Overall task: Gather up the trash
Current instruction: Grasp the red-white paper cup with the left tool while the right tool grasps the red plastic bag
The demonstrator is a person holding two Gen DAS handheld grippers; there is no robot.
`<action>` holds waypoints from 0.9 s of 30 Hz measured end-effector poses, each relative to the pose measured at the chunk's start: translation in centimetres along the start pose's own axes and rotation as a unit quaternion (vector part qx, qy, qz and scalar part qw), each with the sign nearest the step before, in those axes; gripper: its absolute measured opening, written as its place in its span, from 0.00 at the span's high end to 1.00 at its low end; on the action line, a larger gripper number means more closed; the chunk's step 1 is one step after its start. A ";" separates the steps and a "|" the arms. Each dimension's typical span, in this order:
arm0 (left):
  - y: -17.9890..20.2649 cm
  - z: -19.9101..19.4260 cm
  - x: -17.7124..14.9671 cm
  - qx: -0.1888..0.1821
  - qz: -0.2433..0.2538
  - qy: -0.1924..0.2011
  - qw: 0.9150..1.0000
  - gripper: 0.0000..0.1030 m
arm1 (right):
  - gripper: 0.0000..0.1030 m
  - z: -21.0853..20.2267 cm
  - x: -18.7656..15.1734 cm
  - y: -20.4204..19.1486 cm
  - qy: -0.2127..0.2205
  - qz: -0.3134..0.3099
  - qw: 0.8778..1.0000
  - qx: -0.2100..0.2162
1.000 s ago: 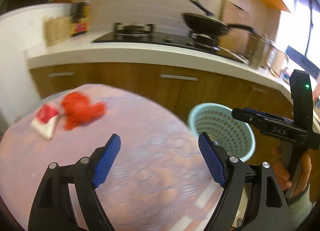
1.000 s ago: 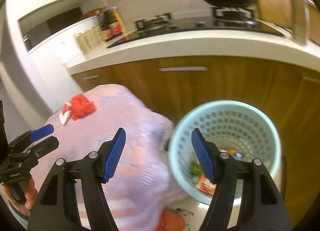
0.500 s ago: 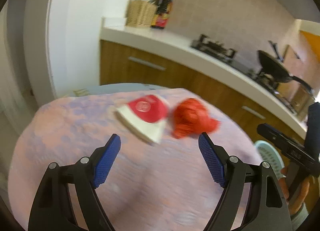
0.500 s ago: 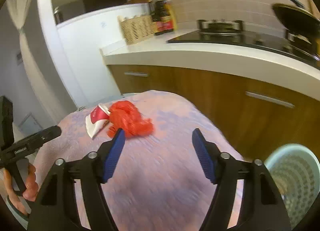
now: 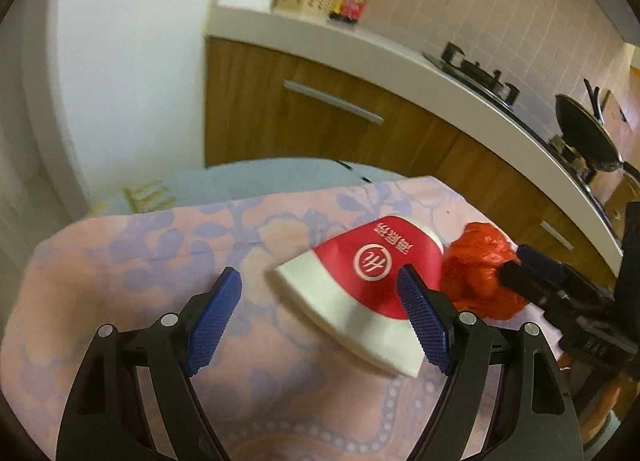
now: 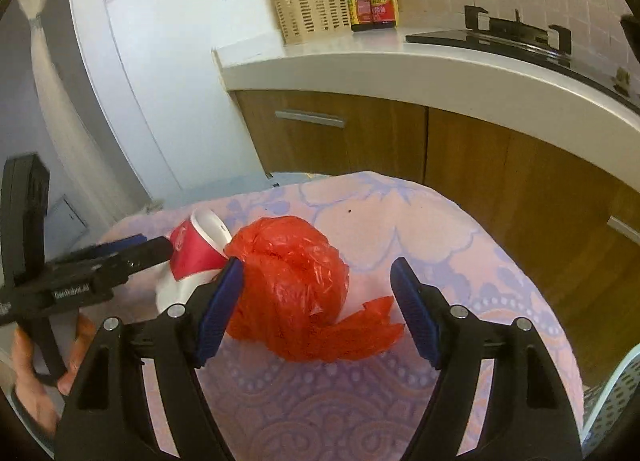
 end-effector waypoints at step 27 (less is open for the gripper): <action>4.8 -3.1 -3.3 -0.024 0.025 0.008 0.999 0.74 | 0.22 -0.2 -0.3 -2.5 0.013 -0.076 0.997 -0.026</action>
Point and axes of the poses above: each gripper's, at about its wrist camera, not at the fingertips, and z roughly the way its jaws point, y to its right, x to its top, the point moved 7 cm from there along z, roughly the way its jaws point, and after that the axes turned 2 degrees about -x, right-handed, at the moved point
